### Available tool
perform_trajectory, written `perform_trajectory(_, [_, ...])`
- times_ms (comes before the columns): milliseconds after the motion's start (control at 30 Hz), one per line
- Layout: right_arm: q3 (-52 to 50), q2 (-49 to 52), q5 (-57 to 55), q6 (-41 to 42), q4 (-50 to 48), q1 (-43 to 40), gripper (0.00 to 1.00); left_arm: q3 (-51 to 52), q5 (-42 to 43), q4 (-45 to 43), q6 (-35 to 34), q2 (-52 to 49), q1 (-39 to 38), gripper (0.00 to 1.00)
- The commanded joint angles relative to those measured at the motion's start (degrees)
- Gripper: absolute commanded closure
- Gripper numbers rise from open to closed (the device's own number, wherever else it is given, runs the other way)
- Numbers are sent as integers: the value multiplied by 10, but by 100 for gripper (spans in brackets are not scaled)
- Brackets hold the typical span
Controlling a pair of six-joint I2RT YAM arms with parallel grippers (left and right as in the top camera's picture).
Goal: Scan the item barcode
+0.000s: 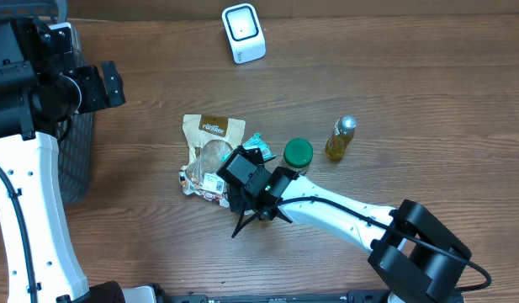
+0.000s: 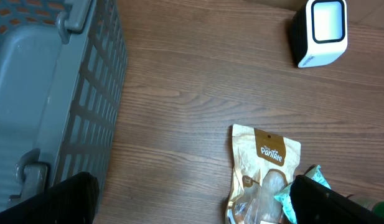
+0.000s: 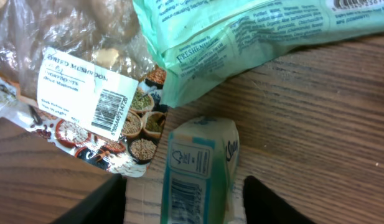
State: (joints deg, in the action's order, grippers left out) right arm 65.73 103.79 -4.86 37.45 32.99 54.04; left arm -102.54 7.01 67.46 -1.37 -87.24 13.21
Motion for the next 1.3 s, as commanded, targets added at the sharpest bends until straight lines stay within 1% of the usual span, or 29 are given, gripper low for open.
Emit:
perform_trajectory(0, [25, -3, -4, 1, 3, -1, 38, -6, -1, -2, -3, -1, -1, 1])
perform_trajectory(167, [116, -35, -28, -29, 57, -24, 34, -6, -1, -2, -3, -1, -1, 0])
perform_trajectory(367, [254, -48, -57, -27, 186, -88, 32, -6, -1, -2, -3, -1, -1, 1])
perform_trajectory(433, [277, -48, -56, -5, 219, -123, 26, -6, -1, -2, -3, -1, -1, 1])
perform_trajectory(467, [280, -48, -56, 7, 229, -143, 20, -6, -1, -2, -3, -1, -1, 1])
perform_trajectory(500, [279, -48, -54, 14, 236, -157, 7, -6, -1, -2, -3, -1, -1, 0])
perform_trajectory(533, [279, -48, -47, 16, 244, -174, 0, -6, -1, -2, -3, -1, -1, 1])
perform_trajectory(567, [278, -48, -39, 16, 252, -195, 0, -6, -1, -2, -3, -1, -1, 0])
perform_trajectory(700, [278, -48, -11, 16, 283, -236, 0, -6, -1, -2, -3, -1, -1, 0])
perform_trajectory(800, [273, -48, 12, 19, 307, -255, 0, -6, -1, -2, -3, -1, -1, 0])
perform_trajectory(867, [262, -48, 13, 52, 322, -258, 0, -6, -1, -2, -3, -1, -1, 0])
perform_trajectory(1067, [211, -47, 2, 127, 310, -254, 0, -6, -1, -2, -3, -1, -1, 0])
perform_trajectory(1267, [166, -47, 5, 136, 275, -254, 0, -6, -1, -2, -3, -1, -1, 0])
